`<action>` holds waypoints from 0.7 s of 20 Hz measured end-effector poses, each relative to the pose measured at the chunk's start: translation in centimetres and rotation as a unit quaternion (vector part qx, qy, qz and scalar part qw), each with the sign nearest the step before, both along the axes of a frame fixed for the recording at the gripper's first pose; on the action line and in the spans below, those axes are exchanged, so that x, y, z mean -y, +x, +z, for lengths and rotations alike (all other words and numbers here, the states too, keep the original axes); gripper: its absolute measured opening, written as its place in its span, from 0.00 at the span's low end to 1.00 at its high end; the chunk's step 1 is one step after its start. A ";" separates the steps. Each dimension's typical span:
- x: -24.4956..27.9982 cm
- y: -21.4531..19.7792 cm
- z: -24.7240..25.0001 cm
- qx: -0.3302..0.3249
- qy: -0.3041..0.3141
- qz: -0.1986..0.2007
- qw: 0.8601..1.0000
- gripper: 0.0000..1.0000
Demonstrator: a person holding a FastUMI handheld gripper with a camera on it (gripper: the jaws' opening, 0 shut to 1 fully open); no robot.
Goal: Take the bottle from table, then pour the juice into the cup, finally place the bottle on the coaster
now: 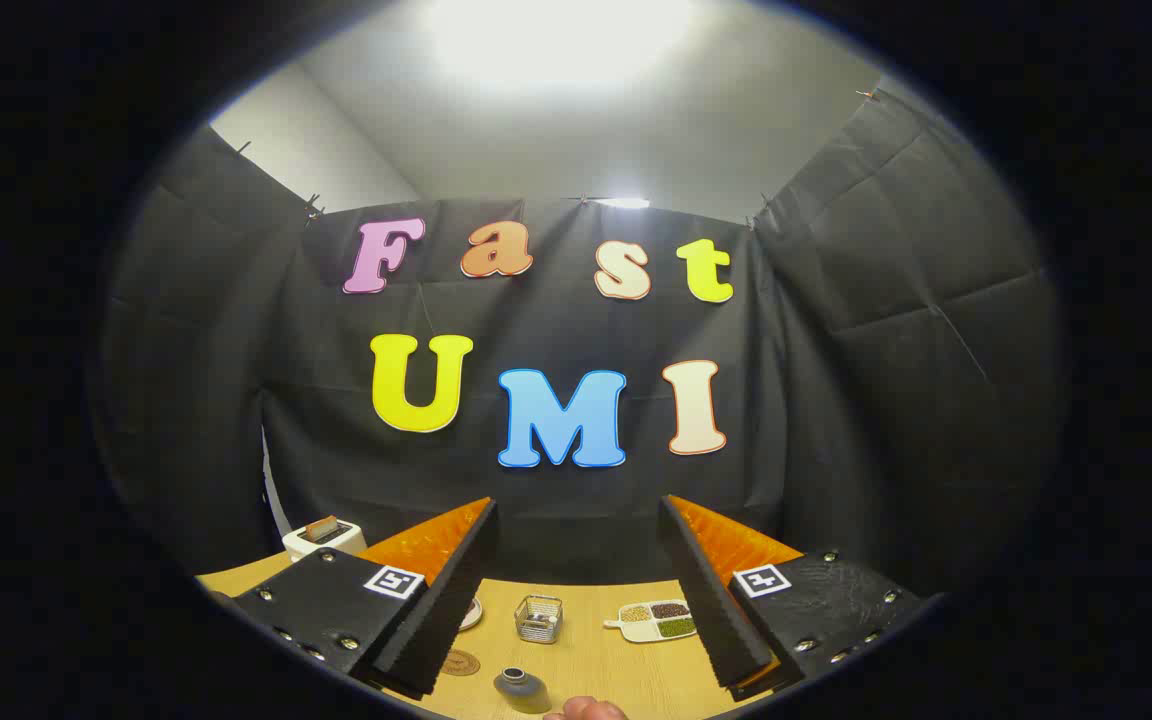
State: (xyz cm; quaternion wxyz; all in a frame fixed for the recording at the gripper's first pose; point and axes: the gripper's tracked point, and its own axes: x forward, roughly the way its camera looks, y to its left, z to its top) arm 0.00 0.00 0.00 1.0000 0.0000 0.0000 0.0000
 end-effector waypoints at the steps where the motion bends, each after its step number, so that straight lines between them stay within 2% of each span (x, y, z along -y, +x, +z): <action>1: 0.2 0.1 -0.1 -0.001 0.001 -0.005 1.000 0.97; 7: 0.3 0.3 -1.2 -0.010 0.010 -0.017 1.000 0.97; 14: -1.4 0.5 -2.1 0.000 -0.002 -0.007 1.000 0.97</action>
